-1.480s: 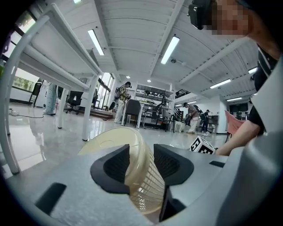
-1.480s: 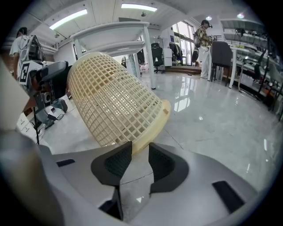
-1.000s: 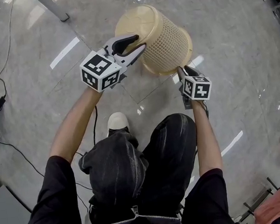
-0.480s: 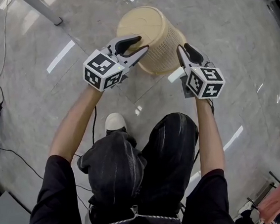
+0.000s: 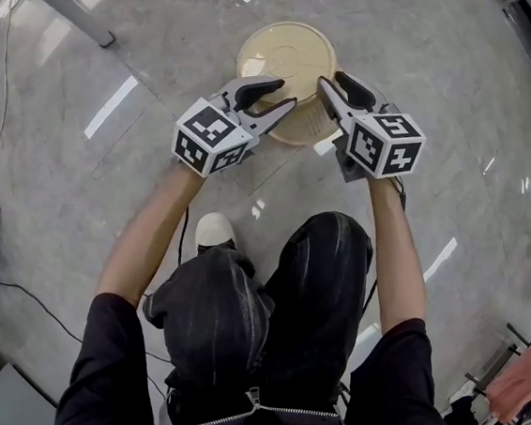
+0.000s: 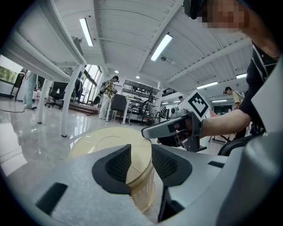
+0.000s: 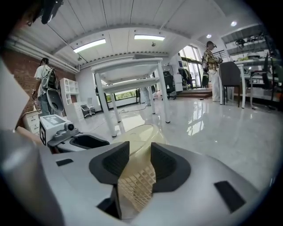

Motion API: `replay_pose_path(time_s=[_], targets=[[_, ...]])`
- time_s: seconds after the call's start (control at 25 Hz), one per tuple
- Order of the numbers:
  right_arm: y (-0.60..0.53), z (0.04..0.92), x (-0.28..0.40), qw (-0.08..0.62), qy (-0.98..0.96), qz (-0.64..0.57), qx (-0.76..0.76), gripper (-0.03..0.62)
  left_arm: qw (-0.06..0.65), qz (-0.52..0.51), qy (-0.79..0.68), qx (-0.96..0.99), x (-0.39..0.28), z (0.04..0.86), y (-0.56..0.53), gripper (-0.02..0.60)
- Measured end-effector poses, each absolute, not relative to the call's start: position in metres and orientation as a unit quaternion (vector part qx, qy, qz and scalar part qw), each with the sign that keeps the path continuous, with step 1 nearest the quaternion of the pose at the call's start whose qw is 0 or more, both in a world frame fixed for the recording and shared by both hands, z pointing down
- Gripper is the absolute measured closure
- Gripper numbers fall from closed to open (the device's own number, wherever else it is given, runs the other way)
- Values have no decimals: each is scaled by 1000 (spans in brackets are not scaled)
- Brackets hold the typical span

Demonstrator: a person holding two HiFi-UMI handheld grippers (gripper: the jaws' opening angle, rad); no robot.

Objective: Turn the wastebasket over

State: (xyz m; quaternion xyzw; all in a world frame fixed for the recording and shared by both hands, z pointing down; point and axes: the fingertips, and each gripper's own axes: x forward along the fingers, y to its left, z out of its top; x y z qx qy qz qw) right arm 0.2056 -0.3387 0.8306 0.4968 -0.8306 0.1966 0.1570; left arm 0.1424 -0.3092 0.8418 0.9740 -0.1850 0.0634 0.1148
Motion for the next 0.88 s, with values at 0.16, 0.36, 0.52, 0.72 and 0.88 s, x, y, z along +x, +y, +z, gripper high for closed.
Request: replay_pose_path(time_s=[0.16,0.36,0.52,0.72,0.88], targets=[[-337,832,207,160,-829,195,499,451,106,65,-177,976,144,843,-305,439],[-333,835,208,164,-829,197,498,451,106,69,-176,976,143,845,-303,439],[-326,853,211,182,-821,209,499,451,112,69,-178,975,138,847,-304,439],[-317,881,211,187,-812,241,498,454,116,82,-177,974,136,854,-302,439],[-318,884,209,173,-810,251,500,454,114,91,-177,973,135,859,-302,439]])
